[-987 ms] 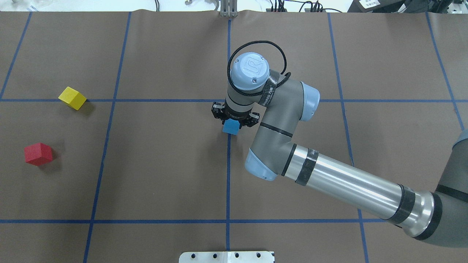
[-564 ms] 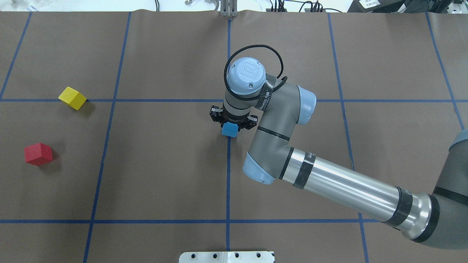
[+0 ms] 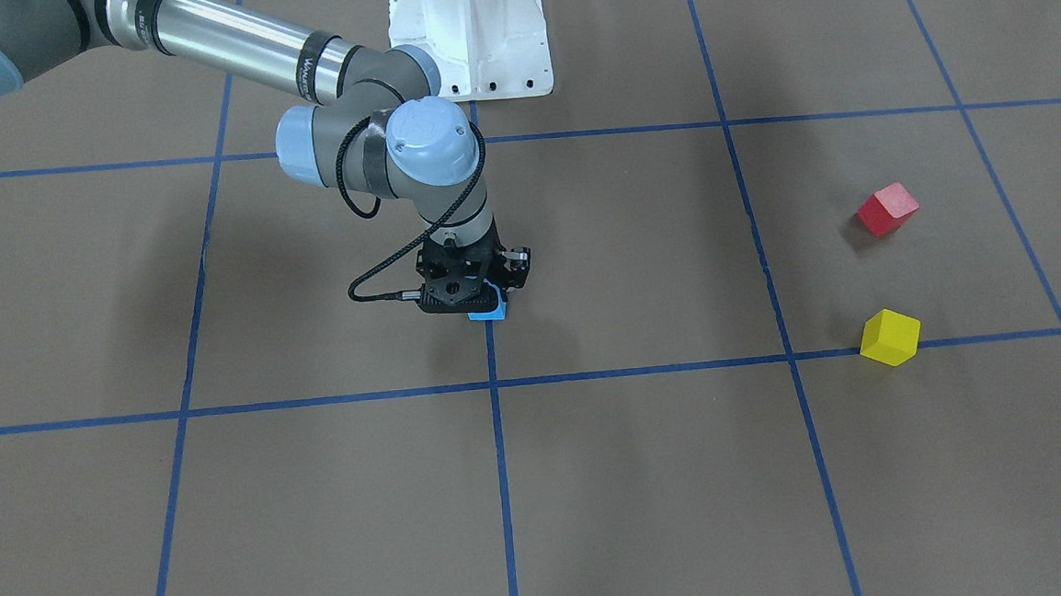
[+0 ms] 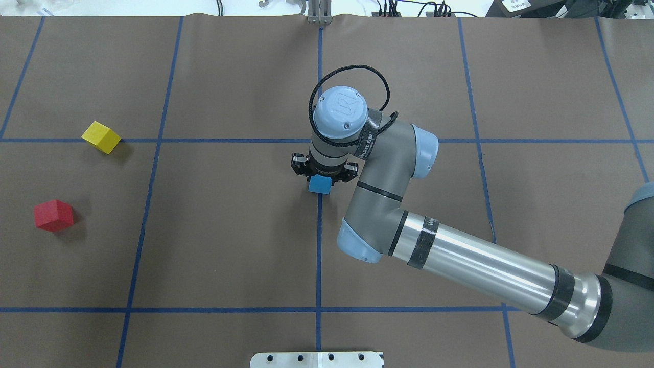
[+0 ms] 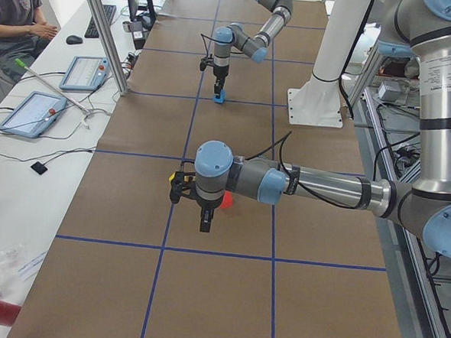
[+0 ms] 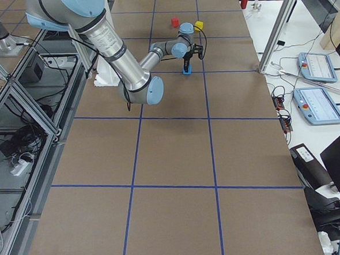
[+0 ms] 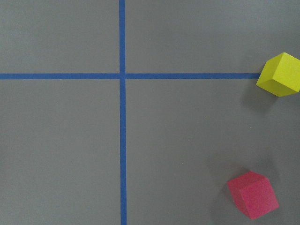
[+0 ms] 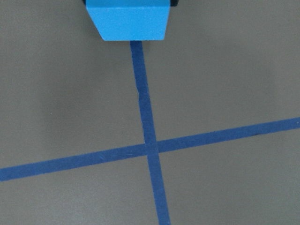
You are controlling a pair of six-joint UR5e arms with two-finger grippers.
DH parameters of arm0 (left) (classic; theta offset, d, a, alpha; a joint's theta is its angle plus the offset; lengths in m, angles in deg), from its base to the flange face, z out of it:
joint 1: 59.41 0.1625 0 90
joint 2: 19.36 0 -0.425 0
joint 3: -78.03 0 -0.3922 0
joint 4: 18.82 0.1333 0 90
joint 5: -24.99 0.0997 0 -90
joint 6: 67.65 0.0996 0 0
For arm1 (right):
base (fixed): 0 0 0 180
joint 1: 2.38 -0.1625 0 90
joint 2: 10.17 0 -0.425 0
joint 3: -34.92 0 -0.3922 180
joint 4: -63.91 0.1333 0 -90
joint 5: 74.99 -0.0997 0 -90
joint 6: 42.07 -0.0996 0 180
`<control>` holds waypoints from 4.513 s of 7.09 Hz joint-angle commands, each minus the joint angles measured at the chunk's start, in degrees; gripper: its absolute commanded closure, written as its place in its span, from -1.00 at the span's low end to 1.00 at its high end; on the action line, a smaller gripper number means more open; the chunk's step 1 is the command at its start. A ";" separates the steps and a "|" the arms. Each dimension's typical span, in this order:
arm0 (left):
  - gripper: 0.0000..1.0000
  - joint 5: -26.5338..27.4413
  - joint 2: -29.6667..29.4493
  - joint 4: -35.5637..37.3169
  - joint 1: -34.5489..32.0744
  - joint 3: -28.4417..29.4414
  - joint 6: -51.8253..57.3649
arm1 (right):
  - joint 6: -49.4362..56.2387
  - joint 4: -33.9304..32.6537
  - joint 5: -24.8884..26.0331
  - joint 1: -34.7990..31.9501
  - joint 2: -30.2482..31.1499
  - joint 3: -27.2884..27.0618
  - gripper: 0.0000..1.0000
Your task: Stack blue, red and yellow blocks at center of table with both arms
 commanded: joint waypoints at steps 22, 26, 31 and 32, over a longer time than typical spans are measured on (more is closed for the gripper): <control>0.99 11.44 -3.65 -27.45 36.30 10.01 -56.96 | 4.68 0.53 -1.90 -4.96 13.89 -16.08 -1.00; 1.00 5.97 -8.53 -19.85 34.80 -1.40 -56.52 | 5.46 0.61 -1.90 -5.57 18.08 -20.36 -1.00; 1.00 24.57 -48.13 8.83 49.90 5.39 -52.16 | 21.25 0.61 -8.02 -17.50 35.49 -27.60 -1.00; 1.00 24.78 -57.08 8.85 50.18 14.58 -50.82 | 26.77 0.61 -11.01 -21.45 38.38 -27.51 -1.00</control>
